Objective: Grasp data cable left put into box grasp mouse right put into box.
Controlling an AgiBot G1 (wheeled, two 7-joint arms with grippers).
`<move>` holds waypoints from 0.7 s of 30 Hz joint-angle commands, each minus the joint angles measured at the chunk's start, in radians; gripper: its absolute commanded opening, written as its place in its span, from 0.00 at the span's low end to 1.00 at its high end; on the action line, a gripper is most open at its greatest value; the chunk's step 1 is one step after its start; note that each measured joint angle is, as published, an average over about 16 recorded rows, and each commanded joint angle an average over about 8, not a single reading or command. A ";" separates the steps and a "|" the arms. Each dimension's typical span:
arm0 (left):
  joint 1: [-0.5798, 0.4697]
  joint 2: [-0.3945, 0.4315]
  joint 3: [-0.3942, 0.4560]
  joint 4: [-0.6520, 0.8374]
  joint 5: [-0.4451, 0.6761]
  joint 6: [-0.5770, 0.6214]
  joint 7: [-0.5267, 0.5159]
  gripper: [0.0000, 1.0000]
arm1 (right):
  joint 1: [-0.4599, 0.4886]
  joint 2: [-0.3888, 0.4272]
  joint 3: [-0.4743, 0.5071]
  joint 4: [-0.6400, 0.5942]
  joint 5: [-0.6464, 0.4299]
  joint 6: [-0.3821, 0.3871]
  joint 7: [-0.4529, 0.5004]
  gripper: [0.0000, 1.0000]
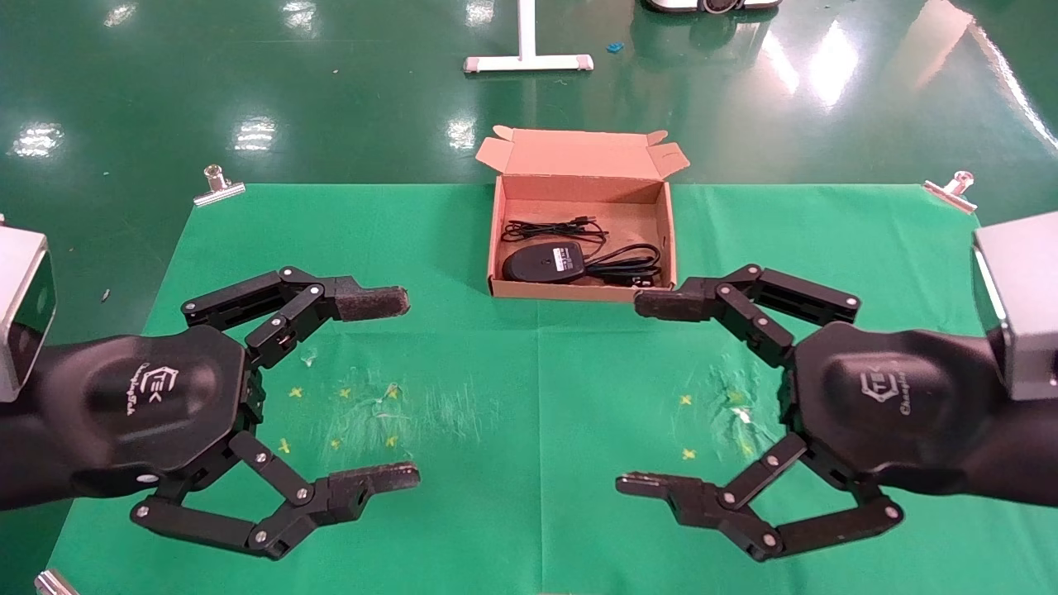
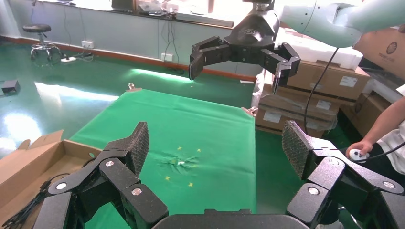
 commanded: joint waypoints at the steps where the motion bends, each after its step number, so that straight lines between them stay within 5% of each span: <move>1: -0.001 0.001 0.002 0.000 0.003 -0.001 -0.001 1.00 | 0.000 0.000 0.000 0.000 0.000 0.000 0.000 1.00; 21: -0.006 0.002 0.007 0.000 0.013 -0.007 -0.004 1.00 | 0.000 0.000 0.000 0.000 -0.001 0.000 0.000 1.00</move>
